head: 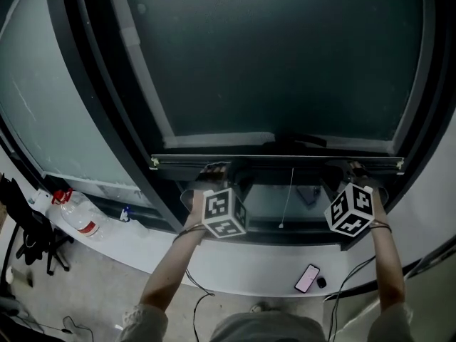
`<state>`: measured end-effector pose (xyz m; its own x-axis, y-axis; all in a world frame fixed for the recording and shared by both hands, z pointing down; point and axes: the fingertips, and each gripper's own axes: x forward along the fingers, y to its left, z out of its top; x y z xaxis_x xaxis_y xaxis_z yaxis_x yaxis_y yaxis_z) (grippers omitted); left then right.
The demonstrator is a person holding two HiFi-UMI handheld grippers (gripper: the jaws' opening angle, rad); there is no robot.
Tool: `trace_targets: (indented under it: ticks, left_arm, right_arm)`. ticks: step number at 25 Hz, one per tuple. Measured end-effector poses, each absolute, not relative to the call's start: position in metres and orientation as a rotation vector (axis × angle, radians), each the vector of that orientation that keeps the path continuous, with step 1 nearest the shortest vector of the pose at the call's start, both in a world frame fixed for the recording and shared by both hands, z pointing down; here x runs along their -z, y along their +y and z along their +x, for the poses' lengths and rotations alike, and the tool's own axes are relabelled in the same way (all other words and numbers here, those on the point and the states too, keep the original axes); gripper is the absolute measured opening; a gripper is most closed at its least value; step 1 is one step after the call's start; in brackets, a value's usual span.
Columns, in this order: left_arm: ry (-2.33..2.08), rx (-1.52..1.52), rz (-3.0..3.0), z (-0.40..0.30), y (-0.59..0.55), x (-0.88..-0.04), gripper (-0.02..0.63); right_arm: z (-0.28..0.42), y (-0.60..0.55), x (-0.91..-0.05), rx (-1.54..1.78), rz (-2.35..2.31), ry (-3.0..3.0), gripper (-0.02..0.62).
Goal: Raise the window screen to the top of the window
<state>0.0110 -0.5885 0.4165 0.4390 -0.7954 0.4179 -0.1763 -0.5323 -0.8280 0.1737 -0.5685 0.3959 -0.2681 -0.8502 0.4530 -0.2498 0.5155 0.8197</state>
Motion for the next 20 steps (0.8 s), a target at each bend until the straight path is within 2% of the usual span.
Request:
trace_targets:
  ticks: [5,8,20]
  left_arm:
    - [0.778,1.258,-1.805,-0.019,-0.602,-0.415,0.141]
    - [0.776,1.268,-1.708,-0.029,-0.605,-0.410,0.065]
    - [0.778,1.336,-1.770,-0.040,-0.612,-0.419,0.044]
  right_arm:
    - [0.205,-0.574,-0.407,0.775,0.813,-1.581,0.084]
    - [0.209,-0.578,-0.406,0.787,0.798,-1.540,0.084]
    - [0.206,-0.581,-0.415,0.737,0.743,-1.530,0.071]
